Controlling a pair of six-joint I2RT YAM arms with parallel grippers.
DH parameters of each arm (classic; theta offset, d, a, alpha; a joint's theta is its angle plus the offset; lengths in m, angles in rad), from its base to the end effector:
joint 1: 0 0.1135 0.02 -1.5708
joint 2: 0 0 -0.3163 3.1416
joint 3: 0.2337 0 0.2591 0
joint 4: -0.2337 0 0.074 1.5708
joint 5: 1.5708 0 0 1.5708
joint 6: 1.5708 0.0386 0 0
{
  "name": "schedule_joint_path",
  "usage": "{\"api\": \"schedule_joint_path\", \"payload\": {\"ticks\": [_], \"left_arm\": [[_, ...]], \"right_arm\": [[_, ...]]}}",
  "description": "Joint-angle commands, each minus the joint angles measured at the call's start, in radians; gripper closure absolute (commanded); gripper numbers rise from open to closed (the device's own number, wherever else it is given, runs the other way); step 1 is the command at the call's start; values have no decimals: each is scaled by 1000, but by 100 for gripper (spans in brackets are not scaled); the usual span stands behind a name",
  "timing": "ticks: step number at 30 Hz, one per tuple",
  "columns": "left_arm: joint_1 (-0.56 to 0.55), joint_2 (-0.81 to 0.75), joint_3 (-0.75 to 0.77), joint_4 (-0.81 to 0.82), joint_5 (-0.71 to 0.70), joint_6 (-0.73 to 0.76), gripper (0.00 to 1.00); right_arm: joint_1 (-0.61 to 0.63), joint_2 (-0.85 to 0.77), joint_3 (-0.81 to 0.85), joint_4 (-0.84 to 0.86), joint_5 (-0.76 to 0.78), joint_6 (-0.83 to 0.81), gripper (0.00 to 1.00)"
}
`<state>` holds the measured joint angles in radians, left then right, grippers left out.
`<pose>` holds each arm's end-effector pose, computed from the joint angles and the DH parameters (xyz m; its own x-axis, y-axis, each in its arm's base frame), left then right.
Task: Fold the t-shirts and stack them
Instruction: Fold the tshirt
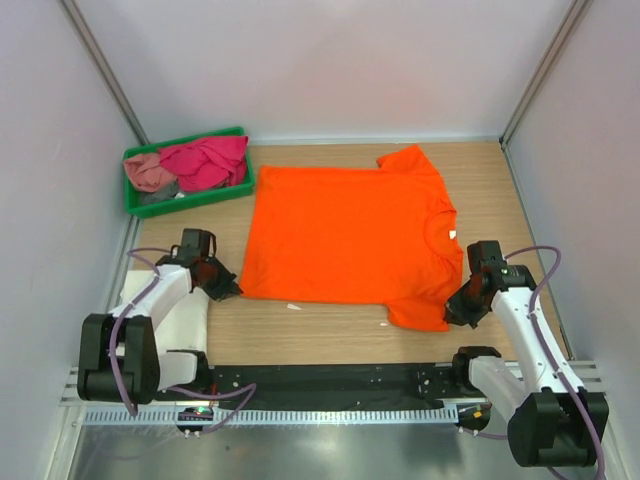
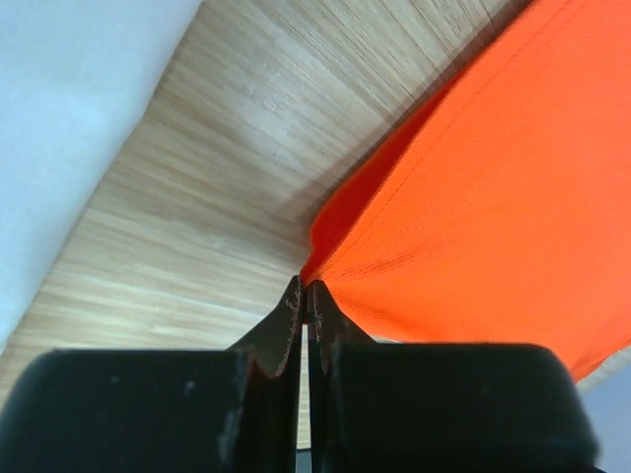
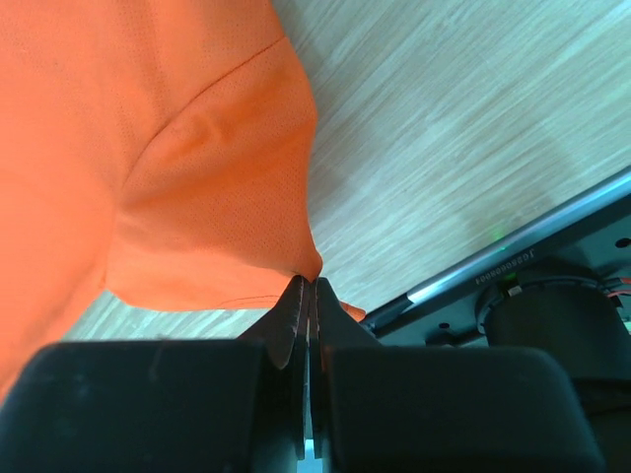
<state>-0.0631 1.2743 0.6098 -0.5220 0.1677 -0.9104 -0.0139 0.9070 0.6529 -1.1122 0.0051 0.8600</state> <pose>0.2042 -0.0194 0.2039 -0.6660 -0.7381 -0.1078 -0.6542 0.6474 -0.3910 0.1070 -0.0017 0.2471 -0.6275 0.7666 -0.1363 0.7517 0.6420 0.1506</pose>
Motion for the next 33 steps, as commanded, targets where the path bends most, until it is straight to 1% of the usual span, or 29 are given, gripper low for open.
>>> {"api": "schedule_joint_path", "payload": {"ticks": [1,4,5,10,15,20,21,29,33], "left_arm": [[5,-65,1,-68,-27,11,100],[3,-92,34,-108,-36,44,100],[3,-92,59,-125,-40,54,100],[5,-40,148,-112,-13,129,100],[3,69,286,-110,-7,182,100],[-1,213,433,-105,12,203,100],[-1,250,467,-105,19,205,100],[-7,413,596,-107,32,203,100],[-10,476,659,-127,36,211,100]], "right_arm": [[5,-10,53,-54,7,-39,99],[5,12,97,-40,7,-61,99],[3,41,128,-25,9,-68,99],[3,165,278,21,9,-99,99],[-9,272,367,95,10,-130,99],[-31,418,462,159,9,-170,99],[-46,456,481,175,-19,-176,99],[-72,599,557,222,-57,-207,99],[-74,645,577,238,-48,-219,99]]}}
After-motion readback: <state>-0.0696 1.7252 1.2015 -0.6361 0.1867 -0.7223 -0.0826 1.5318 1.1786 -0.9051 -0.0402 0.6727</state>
